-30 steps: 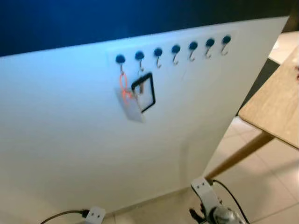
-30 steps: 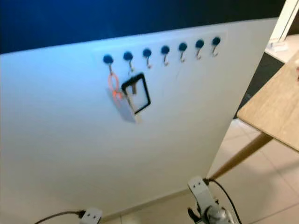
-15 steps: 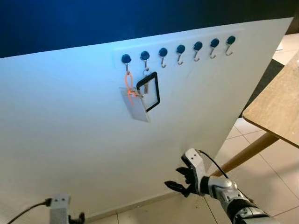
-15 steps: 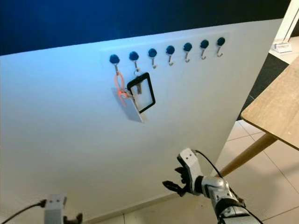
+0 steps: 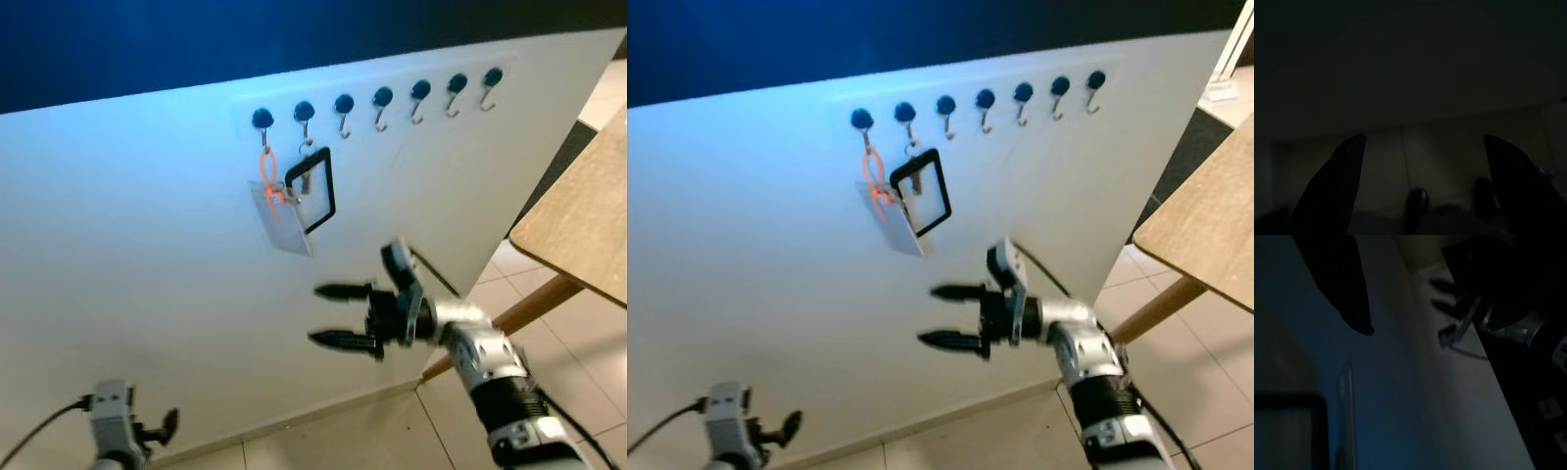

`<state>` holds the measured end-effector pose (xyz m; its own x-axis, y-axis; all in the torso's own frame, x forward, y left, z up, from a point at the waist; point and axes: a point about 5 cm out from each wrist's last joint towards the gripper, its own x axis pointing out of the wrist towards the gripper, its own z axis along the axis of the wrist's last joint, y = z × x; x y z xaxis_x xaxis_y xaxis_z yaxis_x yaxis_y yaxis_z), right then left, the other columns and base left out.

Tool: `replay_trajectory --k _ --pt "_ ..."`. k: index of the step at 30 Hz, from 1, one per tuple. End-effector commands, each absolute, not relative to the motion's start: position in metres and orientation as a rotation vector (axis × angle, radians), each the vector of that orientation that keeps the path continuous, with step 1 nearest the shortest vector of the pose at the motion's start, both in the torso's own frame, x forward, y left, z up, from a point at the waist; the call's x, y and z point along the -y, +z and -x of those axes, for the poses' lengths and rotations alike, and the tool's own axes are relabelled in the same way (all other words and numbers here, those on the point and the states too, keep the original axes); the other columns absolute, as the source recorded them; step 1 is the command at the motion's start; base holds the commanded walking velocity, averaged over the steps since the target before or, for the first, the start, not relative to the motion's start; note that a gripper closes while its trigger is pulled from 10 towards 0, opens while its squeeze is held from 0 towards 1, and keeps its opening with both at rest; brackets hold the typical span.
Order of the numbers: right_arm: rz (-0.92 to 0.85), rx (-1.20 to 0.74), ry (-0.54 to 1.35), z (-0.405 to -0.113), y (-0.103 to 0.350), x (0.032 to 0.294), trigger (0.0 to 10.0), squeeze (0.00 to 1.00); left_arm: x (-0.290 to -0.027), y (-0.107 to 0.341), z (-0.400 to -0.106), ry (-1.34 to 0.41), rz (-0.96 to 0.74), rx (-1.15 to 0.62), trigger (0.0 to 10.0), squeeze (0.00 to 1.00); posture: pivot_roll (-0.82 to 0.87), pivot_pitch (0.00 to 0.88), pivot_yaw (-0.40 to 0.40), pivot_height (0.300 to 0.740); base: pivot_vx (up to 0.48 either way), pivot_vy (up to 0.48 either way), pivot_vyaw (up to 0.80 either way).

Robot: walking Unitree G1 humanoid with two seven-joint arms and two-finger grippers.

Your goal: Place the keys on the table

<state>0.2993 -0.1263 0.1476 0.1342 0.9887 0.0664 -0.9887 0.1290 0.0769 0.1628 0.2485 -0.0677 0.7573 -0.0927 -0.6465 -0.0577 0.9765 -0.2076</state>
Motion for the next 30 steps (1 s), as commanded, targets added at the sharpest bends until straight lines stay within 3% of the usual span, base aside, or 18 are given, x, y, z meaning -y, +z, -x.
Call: replay_trajectory --k 1,6,18,30 --pt "-0.123 0.059 1.403 -0.300 0.160 0.135 10.0 0.00 -0.240 -0.078 -0.149 -0.031 0.211 -0.792 10.0 0.00 -0.06 0.034 0.037 0.740 0.000 0.000 0.00" --pt "-0.055 0.154 1.268 -0.303 0.183 0.151 10.0 0.00 -0.232 -0.089 -0.131 0.018 0.249 -0.883 10.0 0.00 -0.08 0.036 0.042 0.740 0.000 0.000 0.00" --pt "-0.079 0.271 0.990 -0.331 0.207 0.153 10.0 0.00 -0.230 -0.095 -0.118 0.012 0.228 -0.954 10.0 0.00 -0.08 0.044 0.052 0.740 0.000 0.000 0.00" --pt "-0.149 0.242 1.021 -0.342 0.201 0.124 10.0 0.00 -0.229 -0.098 -0.108 0.000 0.217 -0.984 10.0 0.00 -0.07 0.070 0.047 0.740 0.000 0.000 0.00"
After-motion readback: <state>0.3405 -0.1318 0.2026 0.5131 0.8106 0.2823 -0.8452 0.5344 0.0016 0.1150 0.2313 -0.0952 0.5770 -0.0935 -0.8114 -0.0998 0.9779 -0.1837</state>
